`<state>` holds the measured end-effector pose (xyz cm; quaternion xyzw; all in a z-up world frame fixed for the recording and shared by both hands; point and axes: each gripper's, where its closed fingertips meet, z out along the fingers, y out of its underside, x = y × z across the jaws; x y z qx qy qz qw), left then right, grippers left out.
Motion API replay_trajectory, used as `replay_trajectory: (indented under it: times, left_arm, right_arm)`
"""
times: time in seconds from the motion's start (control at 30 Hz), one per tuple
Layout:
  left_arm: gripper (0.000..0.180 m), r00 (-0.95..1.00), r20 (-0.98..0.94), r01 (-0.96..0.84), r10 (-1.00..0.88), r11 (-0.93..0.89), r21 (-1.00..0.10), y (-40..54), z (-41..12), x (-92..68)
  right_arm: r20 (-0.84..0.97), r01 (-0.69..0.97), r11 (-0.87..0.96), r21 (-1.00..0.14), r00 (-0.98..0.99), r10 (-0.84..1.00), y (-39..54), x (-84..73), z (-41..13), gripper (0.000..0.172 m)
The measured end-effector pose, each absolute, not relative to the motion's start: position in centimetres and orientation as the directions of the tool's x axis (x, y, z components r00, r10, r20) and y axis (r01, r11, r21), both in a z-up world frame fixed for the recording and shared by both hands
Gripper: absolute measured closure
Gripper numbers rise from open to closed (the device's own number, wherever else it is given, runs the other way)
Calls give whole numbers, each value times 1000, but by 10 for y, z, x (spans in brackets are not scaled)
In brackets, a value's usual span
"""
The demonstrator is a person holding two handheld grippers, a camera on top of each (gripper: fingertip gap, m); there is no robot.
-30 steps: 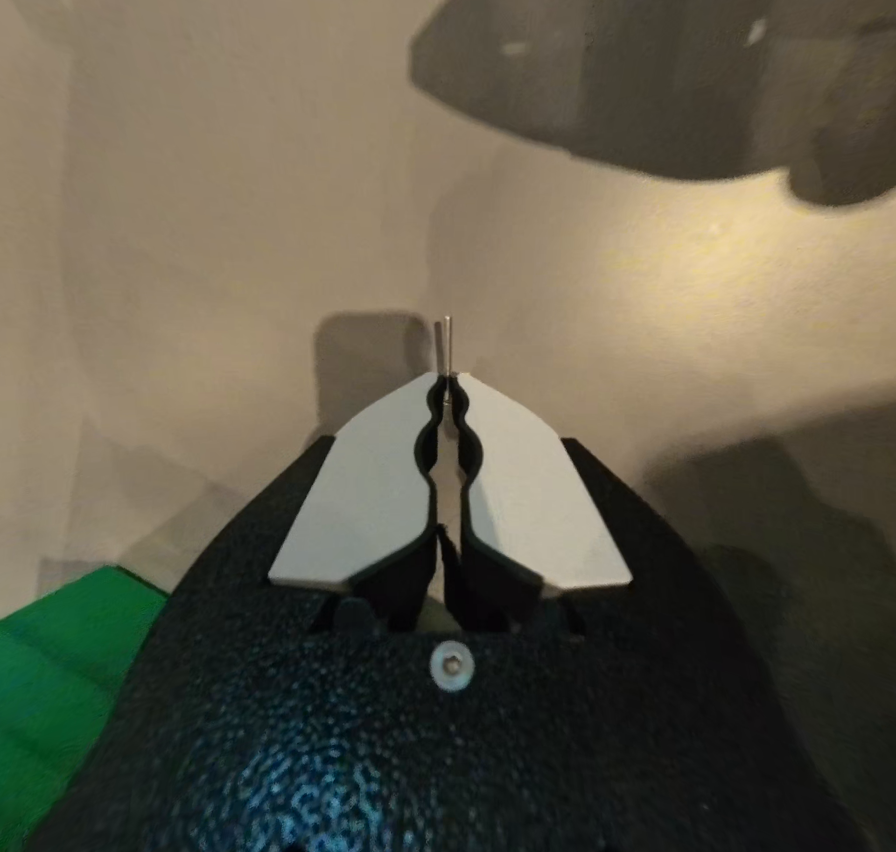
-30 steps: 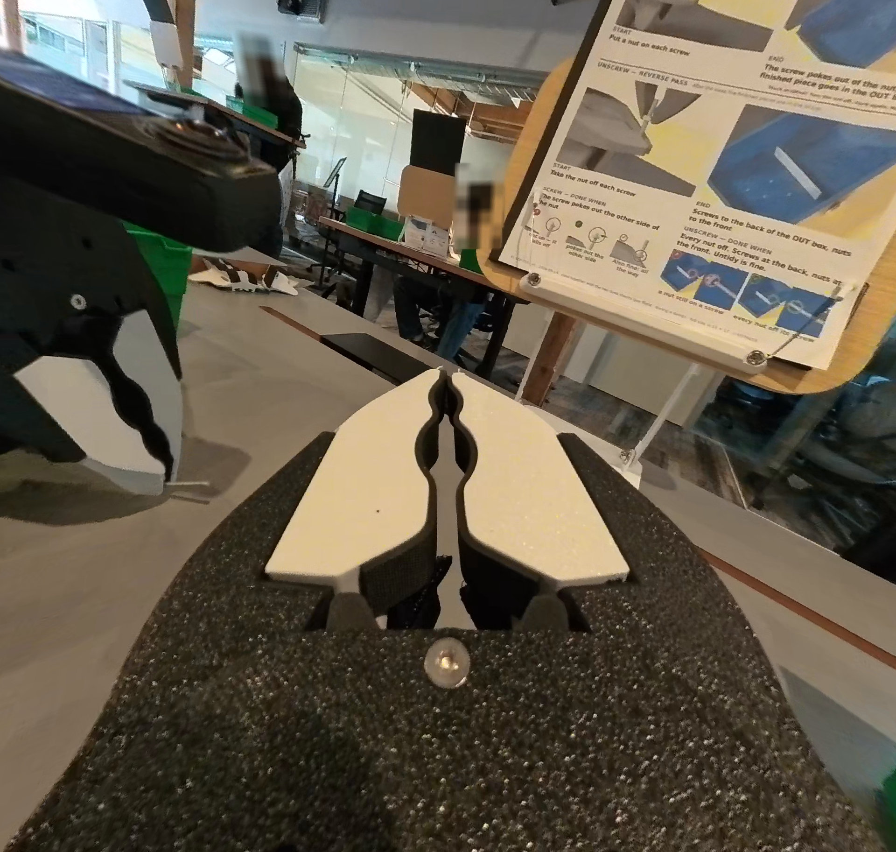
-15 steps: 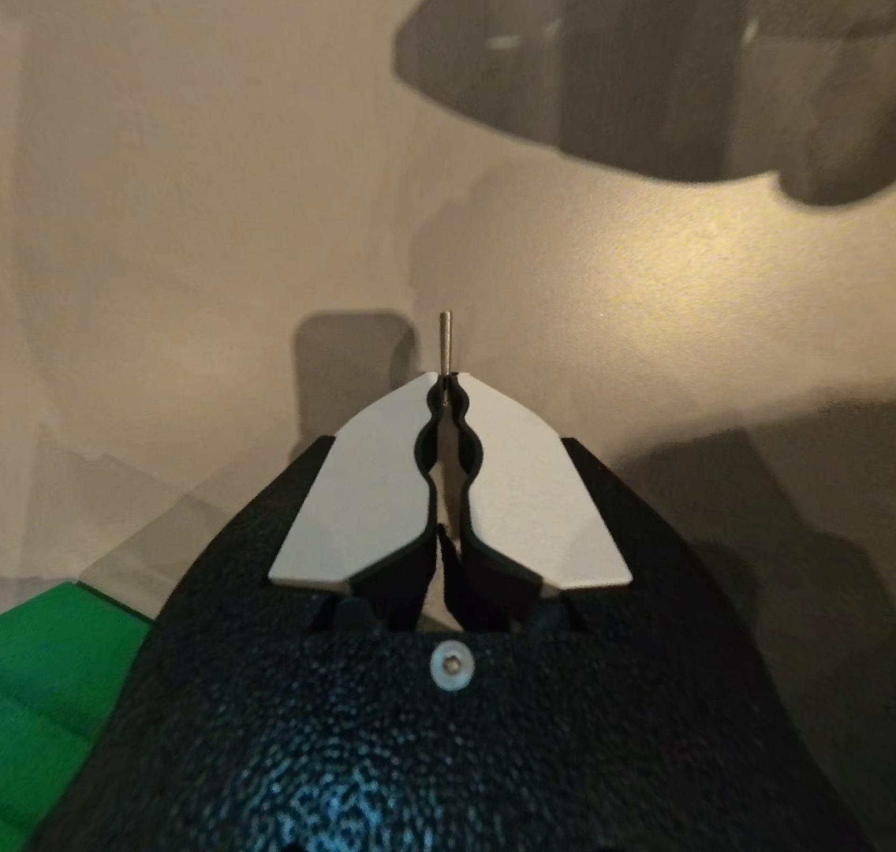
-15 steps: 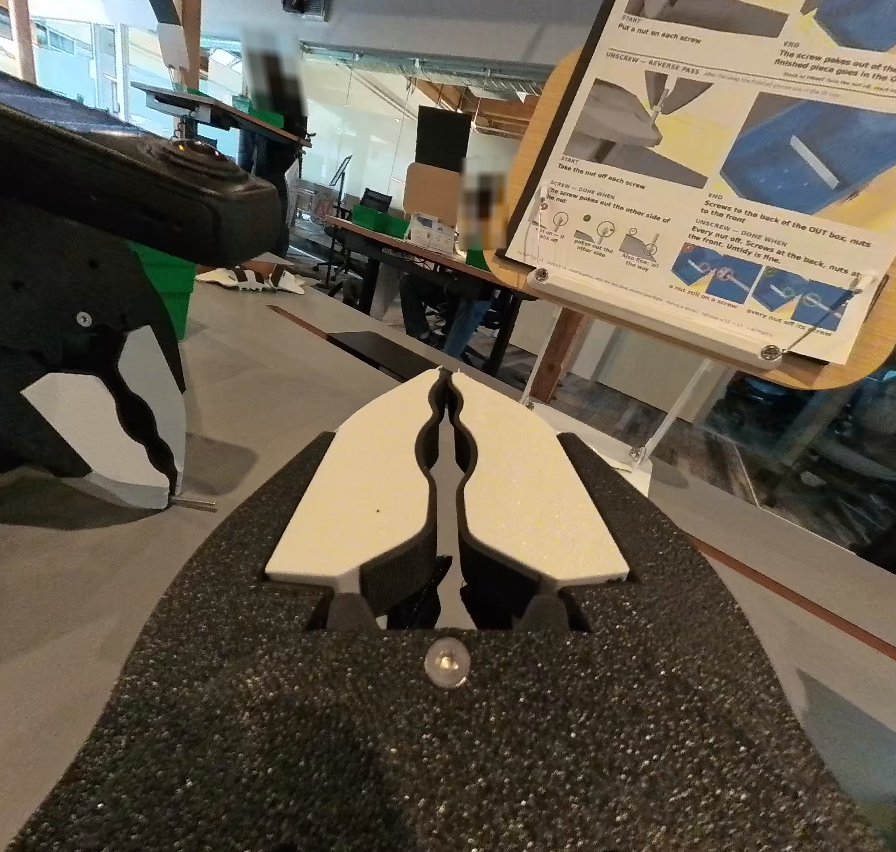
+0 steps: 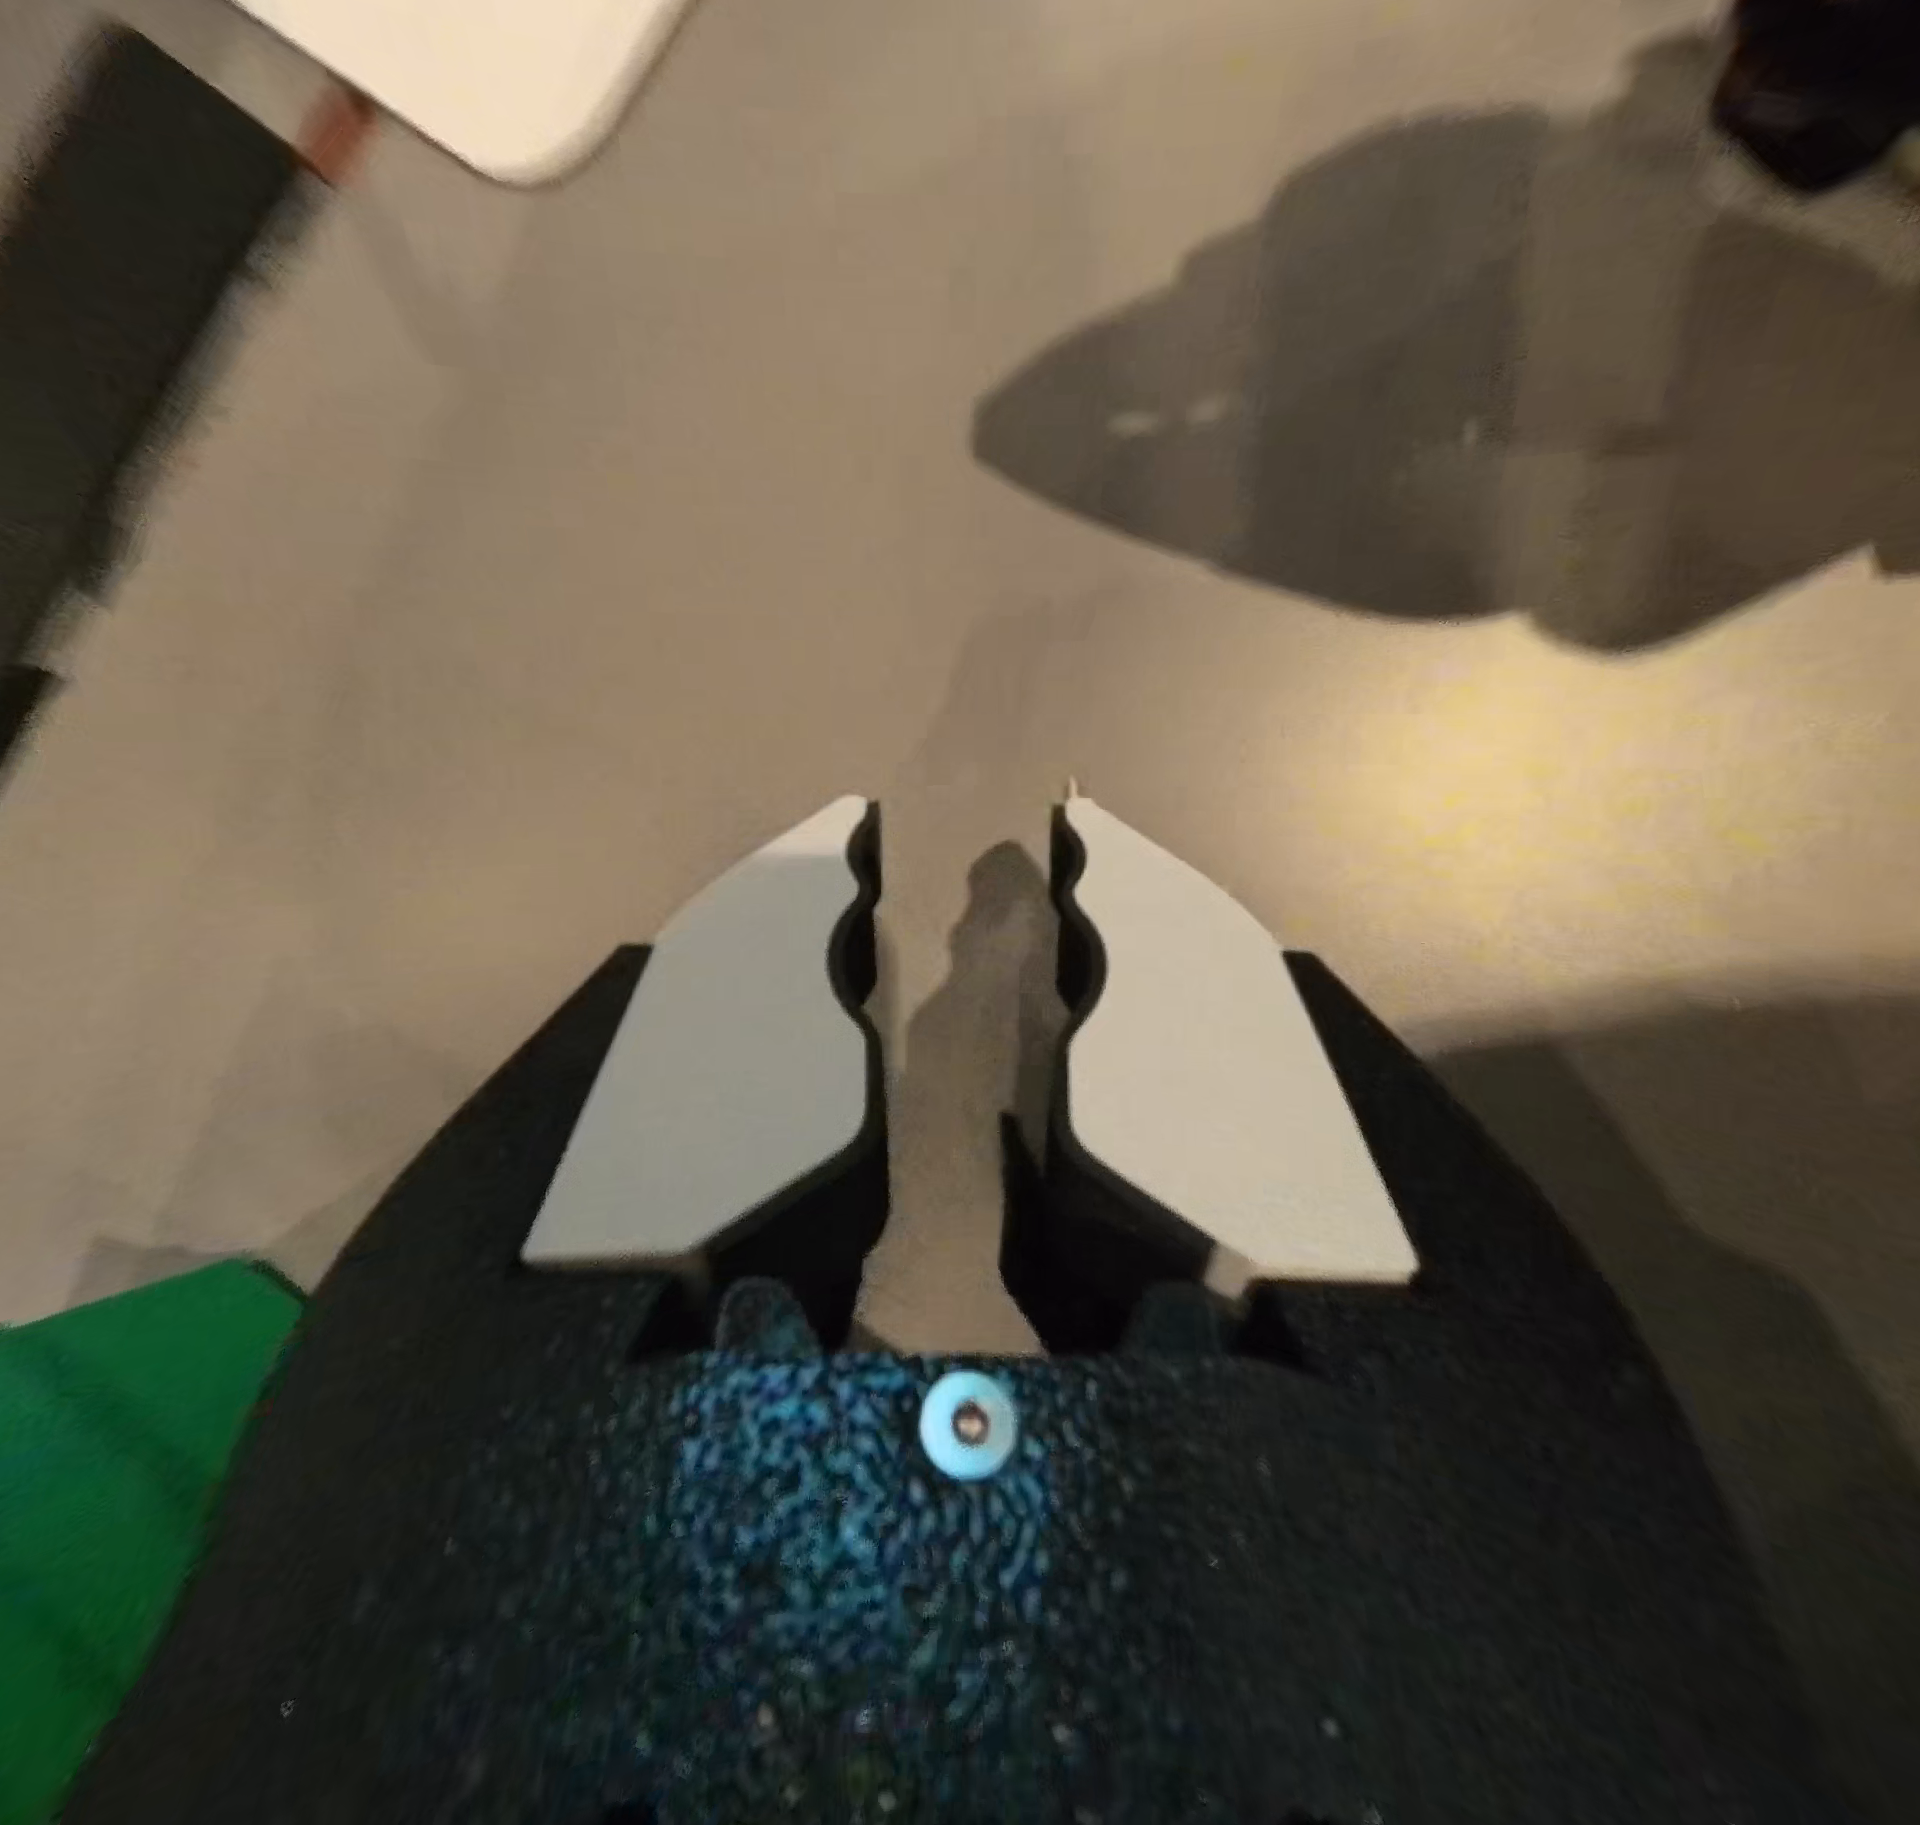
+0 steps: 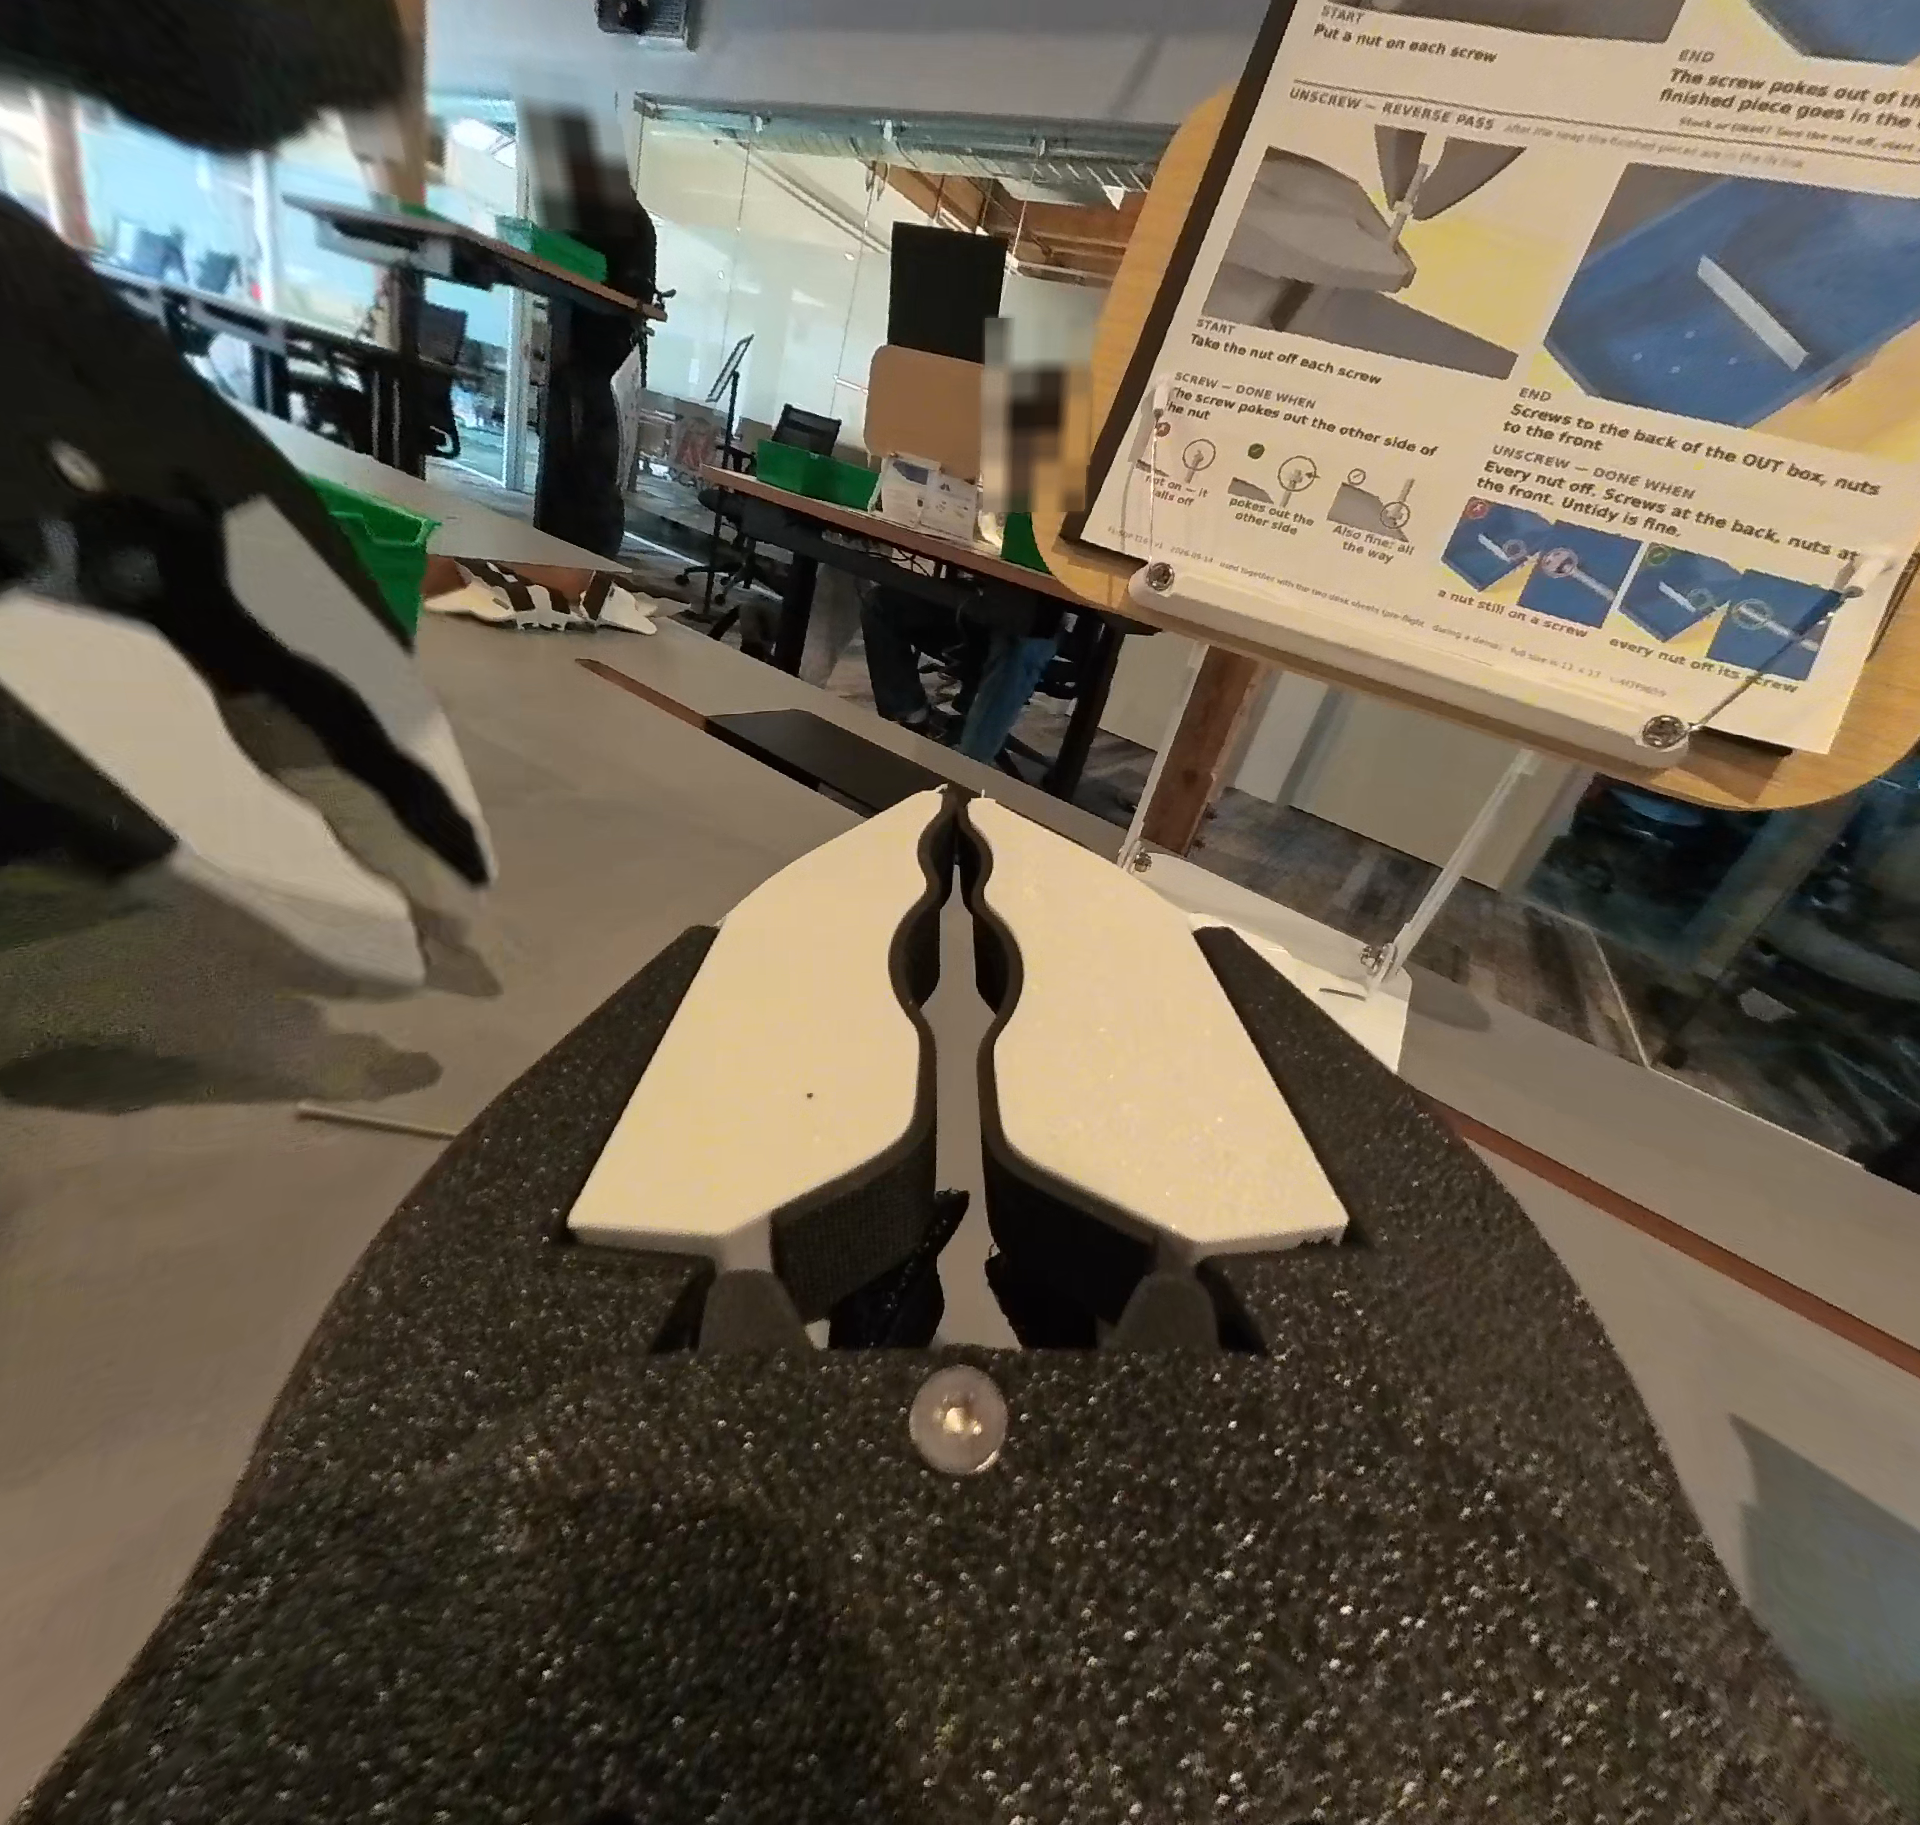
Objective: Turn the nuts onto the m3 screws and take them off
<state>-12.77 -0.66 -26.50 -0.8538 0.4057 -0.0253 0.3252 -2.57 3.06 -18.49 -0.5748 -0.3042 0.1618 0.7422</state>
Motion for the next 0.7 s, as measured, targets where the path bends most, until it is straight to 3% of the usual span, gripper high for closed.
replay_trajectory:
  times: [0.03,0.2,0.5,0.7]
  left_arm:
    - [150,679,-245,-657,-692,-425,-622,-4,-252,-128]
    - [150,742,-348,-586,-573,-303,-751,0,-193,-152]
    - [151,839,-391,-536,-378,-454,-712,-57,-145,-285]
    - [152,924,-239,-382,-299,-680,-626,-116,-184,-370]
  right_arm:
    - [262,107,285,-953,763,590,31,-25,-185,172]
    - [251,97,279,-955,763,596,30,-26,-185,172]
    - [267,116,277,-954,753,602,28,-30,-189,172]
    - [294,155,272,-950,737,609,29,-36,-198,172]
